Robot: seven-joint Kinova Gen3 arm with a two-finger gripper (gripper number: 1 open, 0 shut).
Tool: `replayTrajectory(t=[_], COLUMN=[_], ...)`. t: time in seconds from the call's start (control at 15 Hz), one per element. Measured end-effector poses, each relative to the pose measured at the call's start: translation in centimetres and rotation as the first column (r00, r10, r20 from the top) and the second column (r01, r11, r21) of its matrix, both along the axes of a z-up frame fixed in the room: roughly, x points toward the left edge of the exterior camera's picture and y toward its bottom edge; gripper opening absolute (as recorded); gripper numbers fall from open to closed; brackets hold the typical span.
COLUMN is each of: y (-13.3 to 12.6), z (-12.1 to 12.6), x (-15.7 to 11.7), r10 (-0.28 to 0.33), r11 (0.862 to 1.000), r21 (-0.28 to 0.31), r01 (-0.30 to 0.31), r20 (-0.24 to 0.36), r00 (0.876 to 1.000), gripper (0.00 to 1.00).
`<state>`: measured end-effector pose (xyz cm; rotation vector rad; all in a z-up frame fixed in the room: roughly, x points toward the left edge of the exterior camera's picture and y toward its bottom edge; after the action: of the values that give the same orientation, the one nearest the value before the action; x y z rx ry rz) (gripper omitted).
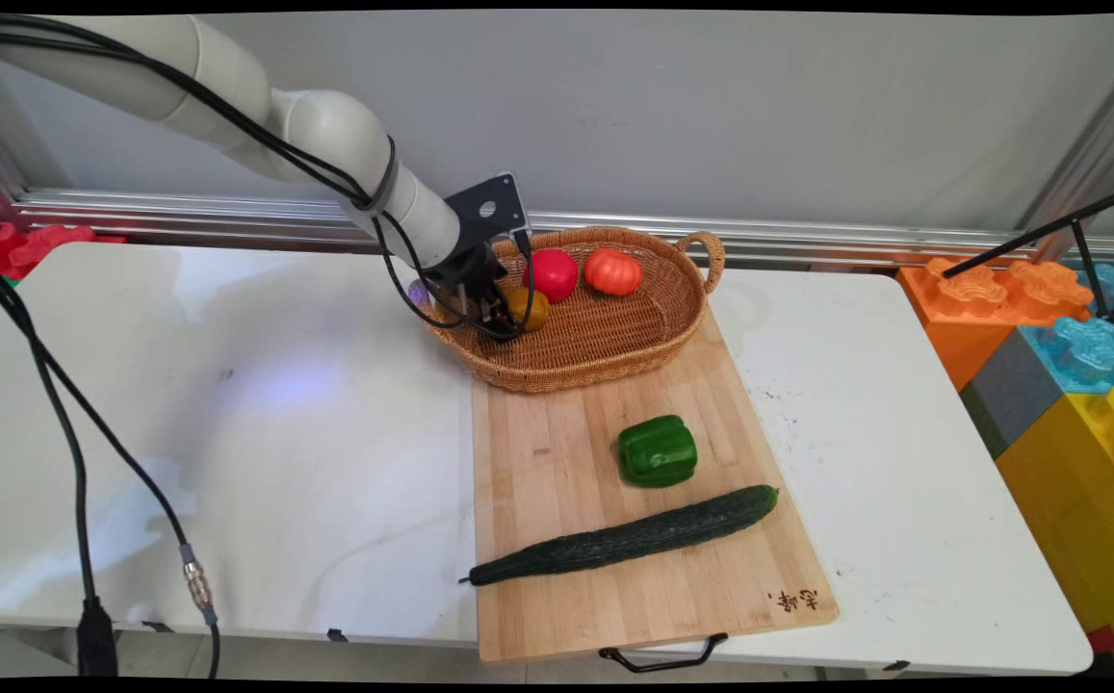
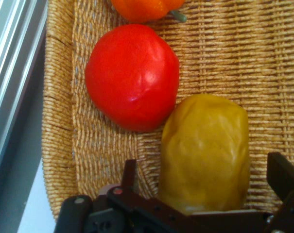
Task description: Pick up the potato from the vegetable basket, then place the picked object on the cutting board
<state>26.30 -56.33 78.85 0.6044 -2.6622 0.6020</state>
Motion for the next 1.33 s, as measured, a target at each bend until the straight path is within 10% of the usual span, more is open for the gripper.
replayTrajectory(t=[0.07,0.13,0.67,1.33], y=[-0.1,-0.2,-0.7,2.2], z=[-0.2,-0.2,0.4,9.0], x=[0.0,-0.1,-0.8,-7.0], r10=[0.004,0.006,0.036,0.031], r11=[1.000,1.000,0.999,0.999], r21=[0.004,0.007,0.020,-0.023], r01=[-0.004,-0.006,-0.036,-0.033], r20=[-0.003,-0.005,-0.022,-0.081], r00=[1.000,1.000,0.999,0.996], gripper=[1.00,0.00,0.00,0.00])
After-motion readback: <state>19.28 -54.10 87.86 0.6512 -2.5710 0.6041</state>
